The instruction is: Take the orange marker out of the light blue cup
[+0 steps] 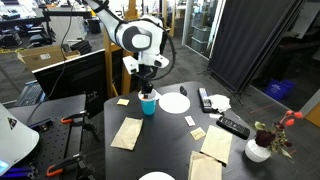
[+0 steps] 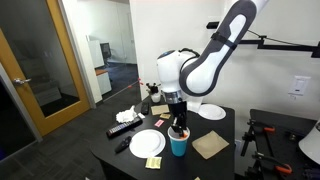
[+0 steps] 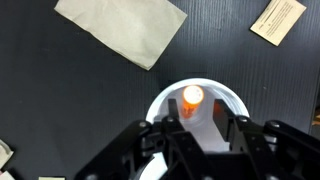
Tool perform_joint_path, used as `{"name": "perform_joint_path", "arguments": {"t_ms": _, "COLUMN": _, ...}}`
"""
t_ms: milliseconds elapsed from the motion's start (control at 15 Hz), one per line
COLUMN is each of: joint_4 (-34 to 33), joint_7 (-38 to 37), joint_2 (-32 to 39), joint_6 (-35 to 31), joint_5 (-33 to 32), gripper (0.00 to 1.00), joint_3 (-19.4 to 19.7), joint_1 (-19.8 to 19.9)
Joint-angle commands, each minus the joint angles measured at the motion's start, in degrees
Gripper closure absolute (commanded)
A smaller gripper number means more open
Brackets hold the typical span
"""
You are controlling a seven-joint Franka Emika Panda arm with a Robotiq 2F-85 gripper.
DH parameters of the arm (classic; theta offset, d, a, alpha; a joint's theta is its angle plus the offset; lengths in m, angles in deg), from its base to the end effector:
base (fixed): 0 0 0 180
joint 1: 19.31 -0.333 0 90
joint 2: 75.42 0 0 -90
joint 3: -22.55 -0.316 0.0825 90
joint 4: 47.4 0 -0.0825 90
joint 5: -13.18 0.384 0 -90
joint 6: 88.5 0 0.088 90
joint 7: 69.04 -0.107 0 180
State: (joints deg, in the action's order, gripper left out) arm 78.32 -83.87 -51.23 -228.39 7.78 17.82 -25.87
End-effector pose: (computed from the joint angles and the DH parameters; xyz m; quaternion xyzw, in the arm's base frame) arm 0.5263 0.1063 0.1766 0.9962 0.0056 -0.0815 0.0292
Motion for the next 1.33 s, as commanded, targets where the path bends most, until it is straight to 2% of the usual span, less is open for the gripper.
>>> {"name": "perform_joint_path", "arguments": {"t_ms": 0, "joint_4": -1.75, "joint_7": 1.37, "joint_2": 1.07, "joint_6": 1.47, "joint_5": 0.82, "gripper": 0.57, "joint_3": 1.00, "joint_1": -0.85}}
{"name": "perform_joint_path", "arguments": {"t_ms": 800, "joint_4": -3.98, "joint_7": 1.24, "joint_2": 3.52, "joint_6": 2.79, "joint_5": 1.02, "gripper": 0.58, "joint_3": 1.23, "joint_1": -0.94}}
{"name": "perform_joint_path", "arguments": {"t_ms": 867, "joint_4": -4.24, "joint_7": 1.19, "joint_2": 3.71, "joint_6": 3.11, "joint_5": 1.01, "gripper": 0.61, "joint_3": 1.26, "joint_1": -0.96}}
{"name": "perform_joint_path", "arguments": {"t_ms": 933, "joint_4": -4.46, "joint_7": 1.11, "joint_2": 3.83, "joint_6": 3.45, "joint_5": 1.00, "gripper": 0.78, "joint_3": 1.29, "joint_1": -1.00}}
{"name": "perform_joint_path", "arguments": {"t_ms": 1000, "joint_4": -4.72, "joint_7": 1.10, "joint_2": 3.99, "joint_6": 3.80, "joint_5": 1.02, "gripper": 0.85, "joint_3": 1.28, "joint_1": -1.01}}
{"name": "perform_joint_path", "arguments": {"t_ms": 1067, "joint_4": -5.00, "joint_7": 1.04, "joint_2": 4.12, "joint_6": 4.20, "joint_5": 1.00, "gripper": 0.85, "joint_3": 1.30, "joint_1": -1.04}}
{"name": "perform_joint_path", "arguments": {"t_ms": 1200, "joint_4": -5.45, "joint_7": 0.99, "joint_2": 4.32, "joint_6": 4.77, "joint_5": 0.96, "gripper": 0.99, "joint_3": 1.32, "joint_1": -1.07}}
{"name": "perform_joint_path", "arguments": {"t_ms": 1267, "joint_4": -5.62, "joint_7": 0.92, "joint_2": 4.37, "joint_6": 4.99, "joint_5": 0.92, "gripper": 1.00, "joint_3": 1.34, "joint_1": -1.12}}
